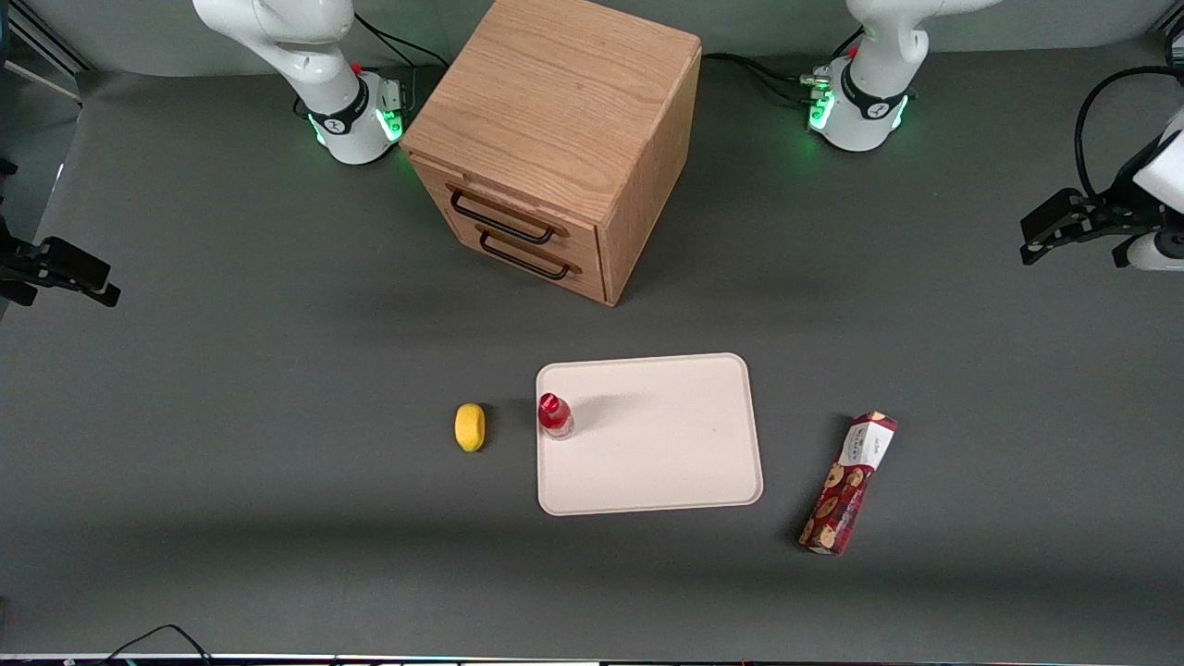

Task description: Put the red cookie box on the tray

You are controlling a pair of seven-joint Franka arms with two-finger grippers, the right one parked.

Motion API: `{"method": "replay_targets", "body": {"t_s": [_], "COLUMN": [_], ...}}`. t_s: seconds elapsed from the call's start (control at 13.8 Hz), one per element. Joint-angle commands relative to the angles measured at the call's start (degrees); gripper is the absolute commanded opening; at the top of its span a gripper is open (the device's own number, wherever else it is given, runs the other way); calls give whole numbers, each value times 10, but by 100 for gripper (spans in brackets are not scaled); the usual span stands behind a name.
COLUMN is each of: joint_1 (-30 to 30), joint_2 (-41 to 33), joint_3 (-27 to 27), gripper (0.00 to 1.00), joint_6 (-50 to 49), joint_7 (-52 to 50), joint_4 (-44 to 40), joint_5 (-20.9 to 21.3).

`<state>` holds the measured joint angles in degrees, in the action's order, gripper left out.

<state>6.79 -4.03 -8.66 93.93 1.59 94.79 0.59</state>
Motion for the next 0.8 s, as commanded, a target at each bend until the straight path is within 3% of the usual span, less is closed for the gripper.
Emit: {"method": "replay_targets", "body": {"t_s": [0.0, 0.36, 0.72], "joint_1": [1, -3, -19], "joint_2": [-10, 0, 67], "joint_3": [0, 0, -4], "gripper": [100, 100, 100], "joint_6": [-1, -1, 26], "joint_7": [-1, 1, -2], "joint_4": [14, 14, 13], "joint_5": [-1, 1, 0]}}
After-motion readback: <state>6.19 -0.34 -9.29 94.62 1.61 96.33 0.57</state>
